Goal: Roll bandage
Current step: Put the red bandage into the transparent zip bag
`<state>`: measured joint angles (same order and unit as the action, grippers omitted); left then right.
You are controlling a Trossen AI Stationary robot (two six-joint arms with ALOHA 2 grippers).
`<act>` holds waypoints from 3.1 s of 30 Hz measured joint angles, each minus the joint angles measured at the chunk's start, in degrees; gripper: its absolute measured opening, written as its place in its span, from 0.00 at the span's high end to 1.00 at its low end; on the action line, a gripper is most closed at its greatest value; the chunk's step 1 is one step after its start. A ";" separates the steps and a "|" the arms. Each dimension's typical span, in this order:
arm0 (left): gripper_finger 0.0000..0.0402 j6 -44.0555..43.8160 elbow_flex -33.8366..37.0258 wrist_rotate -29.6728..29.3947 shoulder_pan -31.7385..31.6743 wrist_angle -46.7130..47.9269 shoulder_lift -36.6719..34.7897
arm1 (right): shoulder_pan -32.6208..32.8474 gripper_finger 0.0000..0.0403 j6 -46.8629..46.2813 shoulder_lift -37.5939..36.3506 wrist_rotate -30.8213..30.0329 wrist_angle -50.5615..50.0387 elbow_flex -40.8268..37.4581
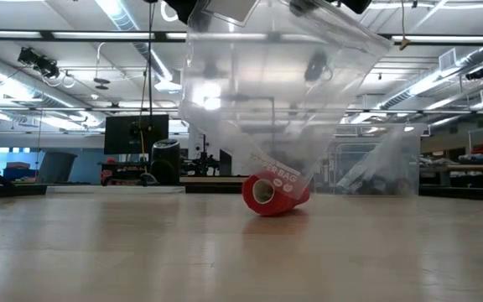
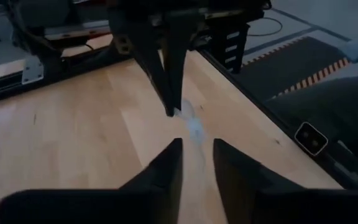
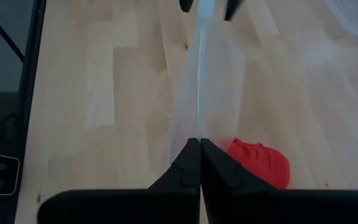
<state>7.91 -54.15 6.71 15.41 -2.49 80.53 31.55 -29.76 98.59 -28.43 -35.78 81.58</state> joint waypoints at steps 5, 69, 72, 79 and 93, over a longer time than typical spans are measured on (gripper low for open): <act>0.97 0.47 0.00 0.03 0.01 0.49 0.02 | -0.04 1.00 0.00 0.00 -0.04 0.01 -0.02; 1.00 6.62 0.07 -14.33 -0.14 -6.95 5.22 | 0.33 1.00 -9.03 -3.10 -5.09 -7.21 -0.48; 1.00 6.59 0.07 -14.33 -0.14 -6.97 5.22 | 0.28 1.00 -9.05 -3.10 -5.63 -8.31 -0.48; 1.00 6.42 0.07 -14.30 -0.14 -7.01 5.22 | -1.33 1.00 -8.81 -3.04 -4.29 -6.57 -3.80; 1.00 6.22 0.07 -14.26 -0.14 -8.00 5.22 | -3.60 1.00 -3.32 -3.04 1.02 9.49 -8.00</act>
<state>14.13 -54.08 -7.55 15.27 -10.48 85.76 27.95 -33.08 95.55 -27.41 -26.29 73.58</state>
